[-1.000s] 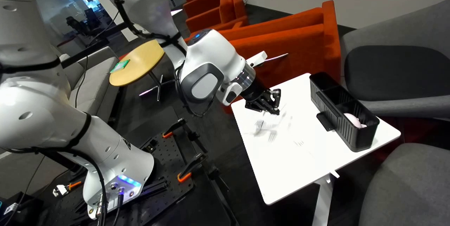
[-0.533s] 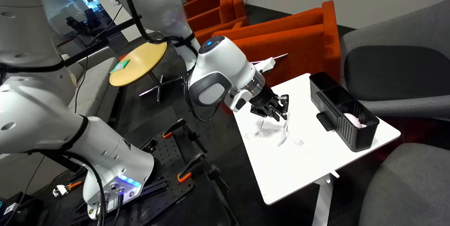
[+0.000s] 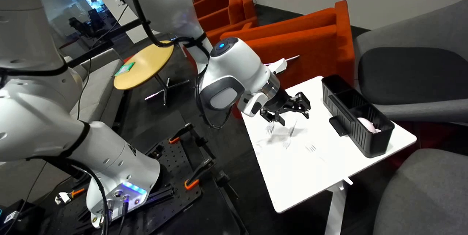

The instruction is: Remove the fork from the object and put it on the table

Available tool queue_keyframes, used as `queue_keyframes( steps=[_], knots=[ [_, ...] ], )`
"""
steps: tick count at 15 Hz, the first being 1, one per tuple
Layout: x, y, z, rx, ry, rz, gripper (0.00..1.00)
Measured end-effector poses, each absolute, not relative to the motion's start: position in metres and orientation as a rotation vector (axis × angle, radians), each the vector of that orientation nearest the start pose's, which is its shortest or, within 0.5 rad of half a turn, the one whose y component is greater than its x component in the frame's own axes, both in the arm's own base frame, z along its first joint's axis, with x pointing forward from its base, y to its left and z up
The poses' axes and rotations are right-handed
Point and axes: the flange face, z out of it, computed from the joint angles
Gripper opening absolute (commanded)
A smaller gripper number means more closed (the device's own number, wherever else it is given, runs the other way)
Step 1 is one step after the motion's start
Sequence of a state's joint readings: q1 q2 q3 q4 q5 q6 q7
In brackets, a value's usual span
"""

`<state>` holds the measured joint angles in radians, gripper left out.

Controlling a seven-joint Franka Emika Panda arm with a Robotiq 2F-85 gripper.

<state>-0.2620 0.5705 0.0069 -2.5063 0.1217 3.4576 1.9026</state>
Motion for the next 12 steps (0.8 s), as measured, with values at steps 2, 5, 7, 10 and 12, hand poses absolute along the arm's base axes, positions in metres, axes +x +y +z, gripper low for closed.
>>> queue_keyframes(
  steps=[2, 5, 7, 10, 12],
  knots=[
    [0.449, -0.128, 0.126, -1.228, 2.546, -0.395, 1.00],
    [0.448, -0.124, 0.165, -1.285, 2.491, -0.402, 1.00],
    [0.450, -0.125, 0.196, -1.329, 2.478, -0.385, 1.00],
    [0.455, -0.126, 0.243, -1.394, 2.472, -0.346, 1.00],
    [0.459, -0.125, 0.268, -1.441, 2.464, -0.320, 1.00]
  ],
)
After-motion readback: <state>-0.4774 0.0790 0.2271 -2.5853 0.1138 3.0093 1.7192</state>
